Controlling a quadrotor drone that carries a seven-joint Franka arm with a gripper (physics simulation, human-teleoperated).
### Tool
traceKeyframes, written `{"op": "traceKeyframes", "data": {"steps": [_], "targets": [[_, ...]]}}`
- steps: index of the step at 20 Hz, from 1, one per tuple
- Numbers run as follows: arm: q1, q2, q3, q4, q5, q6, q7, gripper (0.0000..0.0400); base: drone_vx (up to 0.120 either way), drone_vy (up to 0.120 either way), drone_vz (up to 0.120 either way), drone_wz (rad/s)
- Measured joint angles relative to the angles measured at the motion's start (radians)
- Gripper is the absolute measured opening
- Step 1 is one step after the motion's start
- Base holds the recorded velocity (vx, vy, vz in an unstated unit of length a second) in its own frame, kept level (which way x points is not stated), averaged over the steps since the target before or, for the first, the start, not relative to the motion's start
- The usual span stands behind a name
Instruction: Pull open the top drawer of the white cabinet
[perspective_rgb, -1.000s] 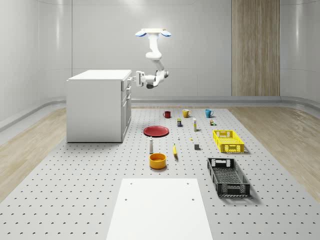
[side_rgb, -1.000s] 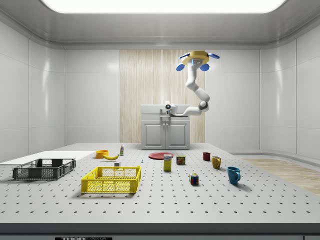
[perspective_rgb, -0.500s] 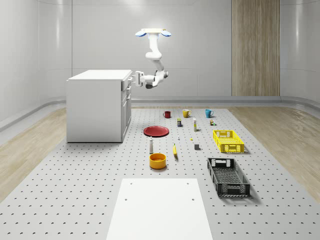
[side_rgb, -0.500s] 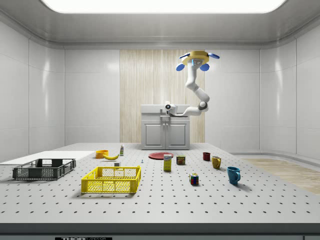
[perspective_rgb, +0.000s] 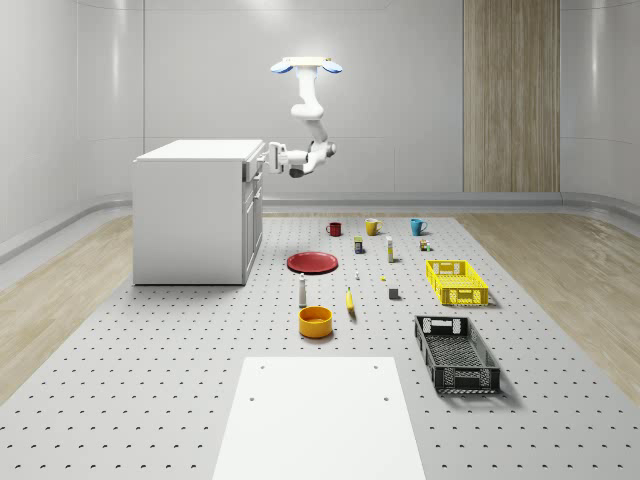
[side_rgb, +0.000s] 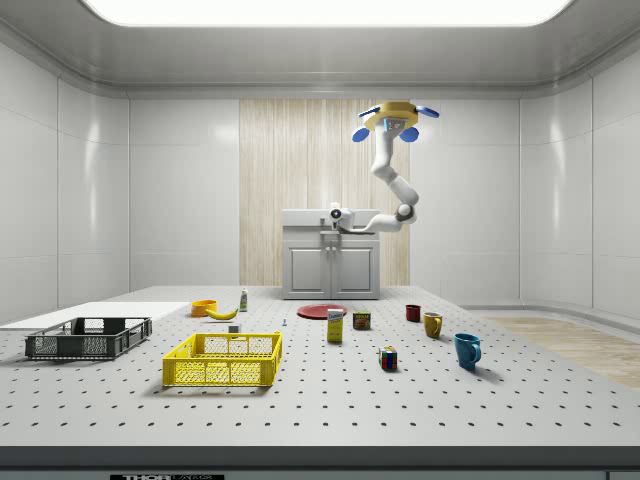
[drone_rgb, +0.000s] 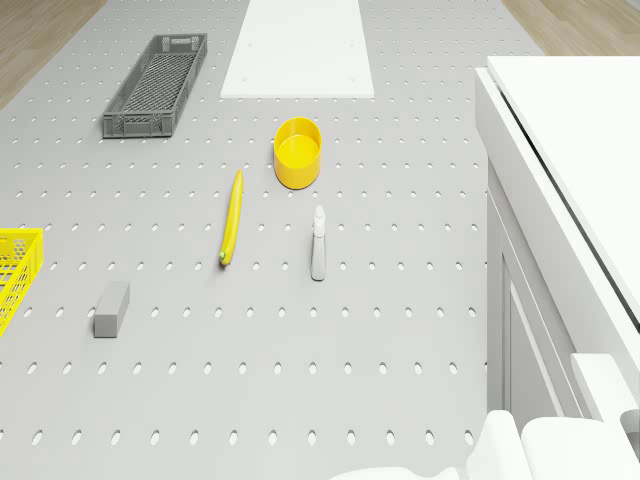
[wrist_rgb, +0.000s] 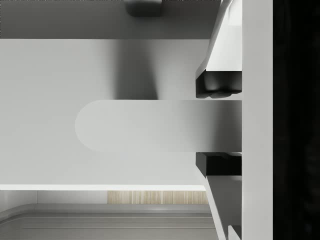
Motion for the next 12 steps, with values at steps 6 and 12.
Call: {"op": "traceKeyframes", "data": {"steps": [6,12], "targets": [[-0.019,-0.010,-0.009,-0.006,-0.016,-0.022,0.008,0.0117,0.000,0.000,0.000,0.000],[-0.035,-0.029,-0.027,-0.009,-0.054,-0.045,0.038,0.0136,0.000,0.000,0.000,0.000]]}}
